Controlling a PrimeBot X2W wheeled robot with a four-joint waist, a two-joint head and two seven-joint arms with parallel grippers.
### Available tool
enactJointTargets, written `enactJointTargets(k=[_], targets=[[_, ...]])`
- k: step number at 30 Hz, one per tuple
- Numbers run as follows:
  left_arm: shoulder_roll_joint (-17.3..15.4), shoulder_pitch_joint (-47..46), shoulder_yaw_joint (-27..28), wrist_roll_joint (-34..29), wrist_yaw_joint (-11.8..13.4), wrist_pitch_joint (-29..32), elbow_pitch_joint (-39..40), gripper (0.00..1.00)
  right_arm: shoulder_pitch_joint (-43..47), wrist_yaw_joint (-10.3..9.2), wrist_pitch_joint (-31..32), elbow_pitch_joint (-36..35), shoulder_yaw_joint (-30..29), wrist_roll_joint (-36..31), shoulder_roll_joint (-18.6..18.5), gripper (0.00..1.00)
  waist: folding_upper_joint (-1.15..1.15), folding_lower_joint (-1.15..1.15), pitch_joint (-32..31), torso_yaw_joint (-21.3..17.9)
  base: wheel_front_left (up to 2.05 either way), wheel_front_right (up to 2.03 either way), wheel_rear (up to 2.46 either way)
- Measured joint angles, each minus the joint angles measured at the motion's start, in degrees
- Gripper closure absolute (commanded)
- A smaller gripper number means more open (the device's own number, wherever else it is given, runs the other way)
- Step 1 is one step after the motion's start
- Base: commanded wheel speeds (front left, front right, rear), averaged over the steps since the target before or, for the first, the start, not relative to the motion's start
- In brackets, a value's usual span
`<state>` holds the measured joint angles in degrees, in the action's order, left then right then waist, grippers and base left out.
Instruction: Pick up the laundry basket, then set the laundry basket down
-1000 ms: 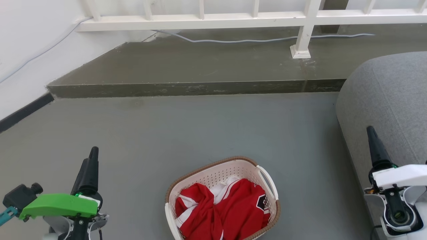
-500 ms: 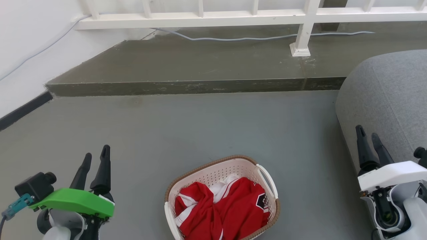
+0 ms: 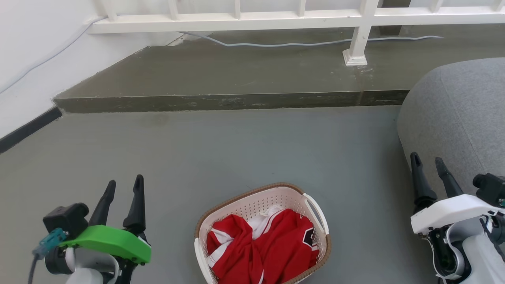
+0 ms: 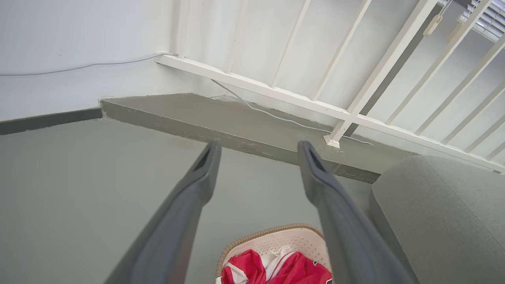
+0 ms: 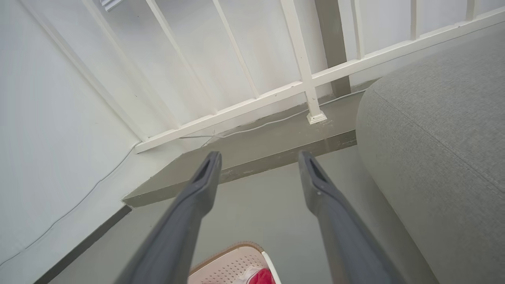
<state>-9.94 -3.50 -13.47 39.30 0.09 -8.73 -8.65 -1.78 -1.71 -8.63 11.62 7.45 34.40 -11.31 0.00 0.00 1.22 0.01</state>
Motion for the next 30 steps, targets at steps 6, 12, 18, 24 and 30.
enactJointTargets(k=[6, 12, 18, 24, 30], targets=[[-0.01, 0.00, -1.69, -6.03, 1.19, -1.47, -0.02, 0.00, 0.03, -1.01, -1.47, 0.34, 0.43, -5.23, -0.07, 0.00, 0.00, 0.00, 0.12, -0.02, 0.00, 0.00, 0.00], [0.00, 0.00, -3.00, -9.88, 1.94, -2.58, -0.04, 0.00, 0.05, -1.94, -2.52, 0.36, 0.66, -9.70, -0.07, 0.00, 0.00, 0.00, 0.30, -0.05, 0.00, 0.00, 0.00], [0.00, 0.00, -3.80, -13.60, 2.53, -3.72, -0.14, 0.00, 0.06, -2.57, -3.55, 0.41, 1.14, -14.15, -0.07, 0.00, 0.00, 0.00, 0.68, -0.13, 0.00, 0.00, 0.00], [0.00, -0.01, -4.92, -17.34, 3.55, -4.70, -0.32, 0.00, 0.06, -3.50, -4.90, 0.46, 1.64, -18.26, -0.07, 0.00, 0.00, 0.00, 1.18, -0.27, 0.00, 0.00, 0.00], [0.07, -0.01, -5.21, -19.94, 4.05, -5.69, -1.08, 0.00, 0.06, -3.96, -5.54, 0.58, 1.94, -21.40, -0.05, 0.00, 0.00, 0.00, 1.29, -0.38, 0.00, 0.00, 0.00]])
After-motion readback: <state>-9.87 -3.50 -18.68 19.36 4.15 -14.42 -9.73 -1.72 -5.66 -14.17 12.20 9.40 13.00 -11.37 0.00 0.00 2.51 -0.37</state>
